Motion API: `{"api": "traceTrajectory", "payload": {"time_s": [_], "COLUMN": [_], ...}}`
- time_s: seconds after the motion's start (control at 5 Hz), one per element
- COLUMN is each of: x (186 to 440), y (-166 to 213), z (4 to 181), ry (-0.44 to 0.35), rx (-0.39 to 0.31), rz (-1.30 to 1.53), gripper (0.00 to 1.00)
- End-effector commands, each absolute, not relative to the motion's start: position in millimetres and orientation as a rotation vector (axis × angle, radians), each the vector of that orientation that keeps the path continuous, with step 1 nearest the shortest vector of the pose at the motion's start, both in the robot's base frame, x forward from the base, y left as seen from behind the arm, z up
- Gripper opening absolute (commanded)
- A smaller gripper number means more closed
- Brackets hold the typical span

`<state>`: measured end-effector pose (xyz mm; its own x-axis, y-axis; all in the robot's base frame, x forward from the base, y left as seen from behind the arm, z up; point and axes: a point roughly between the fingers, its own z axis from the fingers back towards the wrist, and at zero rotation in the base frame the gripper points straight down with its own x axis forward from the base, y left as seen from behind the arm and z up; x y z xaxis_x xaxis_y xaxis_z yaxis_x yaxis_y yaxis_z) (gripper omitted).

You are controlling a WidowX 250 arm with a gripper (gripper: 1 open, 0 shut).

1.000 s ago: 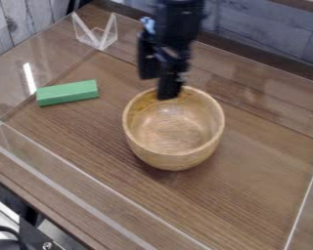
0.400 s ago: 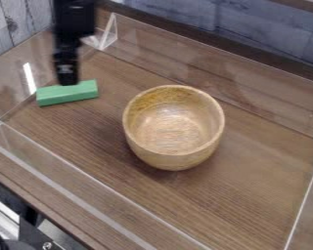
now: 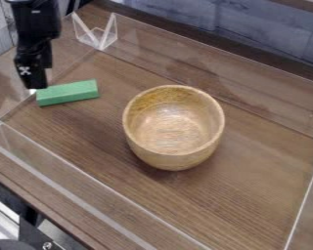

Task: Put green object into wooden bowl

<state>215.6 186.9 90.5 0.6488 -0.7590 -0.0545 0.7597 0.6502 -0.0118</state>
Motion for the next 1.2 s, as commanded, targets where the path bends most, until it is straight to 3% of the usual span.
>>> {"api": "traceTrajectory", "payload": {"time_s": [0.0, 0.4, 1.0], "x": [229.6, 247.8, 255.9], "y": [195.9, 198.6, 211.3], "z": [82.0, 42.5, 39.9], "ry": [0.018, -0.003, -0.043], "rx": [0.049, 0.026, -0.038], "rz": [-0.926, -1.015, -0.891], "gripper": [1.00, 1.00, 1.00]}}
